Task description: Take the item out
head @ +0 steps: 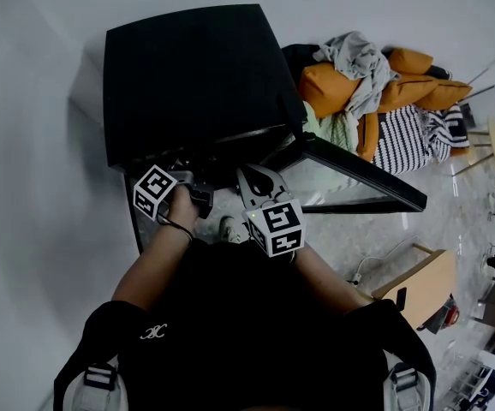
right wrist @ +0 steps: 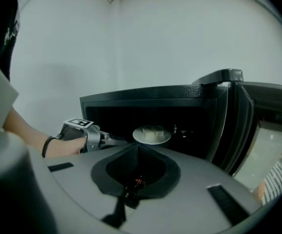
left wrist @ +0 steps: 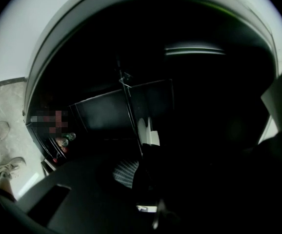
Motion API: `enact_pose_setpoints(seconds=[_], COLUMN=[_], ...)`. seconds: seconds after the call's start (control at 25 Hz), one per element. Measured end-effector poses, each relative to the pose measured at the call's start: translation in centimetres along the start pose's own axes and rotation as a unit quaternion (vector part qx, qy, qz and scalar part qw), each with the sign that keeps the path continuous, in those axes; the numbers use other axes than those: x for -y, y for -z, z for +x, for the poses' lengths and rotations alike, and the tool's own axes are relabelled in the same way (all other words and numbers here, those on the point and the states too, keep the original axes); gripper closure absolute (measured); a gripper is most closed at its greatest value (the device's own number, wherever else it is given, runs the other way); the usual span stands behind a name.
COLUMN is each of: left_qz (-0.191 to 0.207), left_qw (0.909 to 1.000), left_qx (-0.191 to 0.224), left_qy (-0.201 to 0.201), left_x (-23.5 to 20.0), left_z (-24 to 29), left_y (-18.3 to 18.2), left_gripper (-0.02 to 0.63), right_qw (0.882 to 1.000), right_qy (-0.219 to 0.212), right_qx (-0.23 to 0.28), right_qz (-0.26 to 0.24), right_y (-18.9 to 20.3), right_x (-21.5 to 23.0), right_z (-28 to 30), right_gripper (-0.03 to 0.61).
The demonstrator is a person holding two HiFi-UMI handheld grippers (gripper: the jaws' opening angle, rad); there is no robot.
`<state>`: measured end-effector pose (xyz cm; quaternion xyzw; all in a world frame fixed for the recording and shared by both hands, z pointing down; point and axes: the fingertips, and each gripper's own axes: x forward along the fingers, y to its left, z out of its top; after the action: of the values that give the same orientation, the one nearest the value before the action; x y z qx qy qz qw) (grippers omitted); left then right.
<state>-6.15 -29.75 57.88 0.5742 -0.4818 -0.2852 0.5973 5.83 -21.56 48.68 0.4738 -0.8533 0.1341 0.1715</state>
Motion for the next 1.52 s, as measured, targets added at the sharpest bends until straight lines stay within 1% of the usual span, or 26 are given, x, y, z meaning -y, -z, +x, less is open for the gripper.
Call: enact_pose_setpoints(seconds=[0.52, 0.76, 1.0, 1.12, 1.24, 1.36, 1.44, 1.52], left_qz=[-0.008, -0.007, -0.003, -0.003, 0.003, 0.011, 0.037, 0.08], left_qw=[0.9998, 0.9995, 0.999, 0.9988, 0.9983, 0.9976, 0.9961, 0.9918], left_qx=[-0.019, -0.031, -0.043, -0.048, -0.056, -0.066, -0.079, -0.098], left_qy=[-0.003, -0.009, -0.011, -0.014, -0.017, -0.018, -0.017, -0.01], left_x=[-0.3, -0.5, -0.7, -0.6, -0.7, -0.8, -0.7, -0.3], left_z=[-1.8, -2.8, -3.7, -4.3, -4.8, -5.2, -5.4, -5.5], left_y=[1.3, 1.9, 2.6, 3.0, 3.3, 3.5, 3.6, 3.8], left_gripper=[0.577, 0.577, 0.577, 0.577, 0.577, 0.577, 0.576, 0.574], right_qw=[1.0, 1.0, 1.0, 1.0, 0.999, 0.996, 0.994, 0.991], right_qy=[-0.007, -0.018, -0.016, -0.002, 0.026, 0.055, 0.072, 0.089], right_qx=[-0.003, -0.003, -0.002, 0.0, 0.005, 0.004, -0.002, -0.002], right_qz=[0.005, 0.009, 0.017, 0.028, 0.042, 0.066, 0.087, 0.104], right_y=[0.3, 0.4, 0.5, 0.4, 0.6, 1.0, 1.4, 1.7], right_x=[-0.8, -1.6, -1.4, -0.8, 0.2, 1.3, 1.9, 2.5], right_z=[0.2, 0.7, 1.5, 1.8, 2.3, 2.8, 3.2, 3.5], right_gripper=[0.572, 0.572, 0.572, 0.572, 0.572, 0.572, 0.572, 0.572])
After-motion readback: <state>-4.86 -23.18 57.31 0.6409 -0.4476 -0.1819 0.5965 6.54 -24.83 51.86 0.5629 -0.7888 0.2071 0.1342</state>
